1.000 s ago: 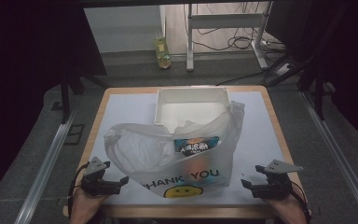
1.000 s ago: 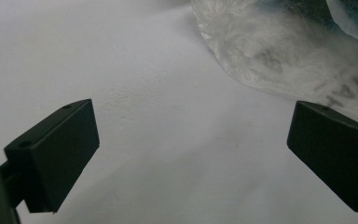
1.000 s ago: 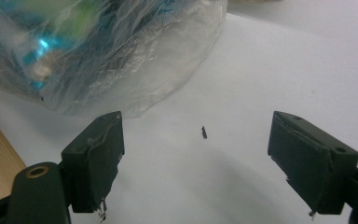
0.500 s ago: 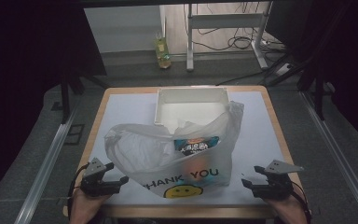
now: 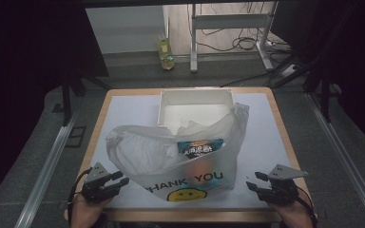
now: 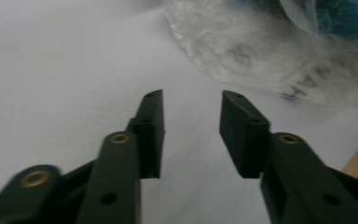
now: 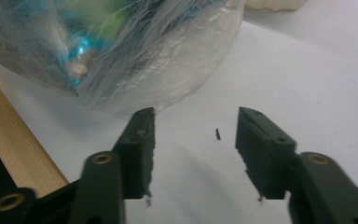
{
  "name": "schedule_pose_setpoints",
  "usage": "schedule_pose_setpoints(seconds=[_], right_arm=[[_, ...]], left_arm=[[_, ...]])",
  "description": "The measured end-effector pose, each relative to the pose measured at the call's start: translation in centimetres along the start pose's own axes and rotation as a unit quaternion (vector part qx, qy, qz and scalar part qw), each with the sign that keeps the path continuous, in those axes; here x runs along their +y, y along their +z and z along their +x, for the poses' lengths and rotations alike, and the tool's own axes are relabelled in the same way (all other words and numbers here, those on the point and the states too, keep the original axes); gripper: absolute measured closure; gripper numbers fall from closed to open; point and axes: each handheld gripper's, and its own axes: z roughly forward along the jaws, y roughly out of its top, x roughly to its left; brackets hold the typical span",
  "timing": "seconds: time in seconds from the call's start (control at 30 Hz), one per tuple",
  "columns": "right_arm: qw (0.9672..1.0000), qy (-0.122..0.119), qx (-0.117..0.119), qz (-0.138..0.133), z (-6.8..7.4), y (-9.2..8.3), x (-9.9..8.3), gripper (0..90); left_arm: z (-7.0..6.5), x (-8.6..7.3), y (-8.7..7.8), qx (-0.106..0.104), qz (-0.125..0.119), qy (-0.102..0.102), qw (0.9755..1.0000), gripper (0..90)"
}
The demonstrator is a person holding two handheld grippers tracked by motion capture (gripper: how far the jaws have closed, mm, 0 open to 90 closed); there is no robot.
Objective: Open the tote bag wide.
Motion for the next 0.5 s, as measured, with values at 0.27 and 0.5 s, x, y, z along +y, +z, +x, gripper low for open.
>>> schedule_pose_setpoints(seconds=[0.27, 0.5], right_arm=[[0.9997, -0.014, 0.017, 0.008, 0.5, -0.2, 0.2, 73.4], [0.9993, -0.013, 0.036, 0.004, 0.8, -0.4, 0.4, 88.9]], left_arm=[[-0.9, 0.1, -0.4, 0.006, 0.010, 0.026, 0.9996, 89.0], [-1.6, 0.1, -0.9, -0.018, -0.007, 0.022, 0.9996, 89.2]])
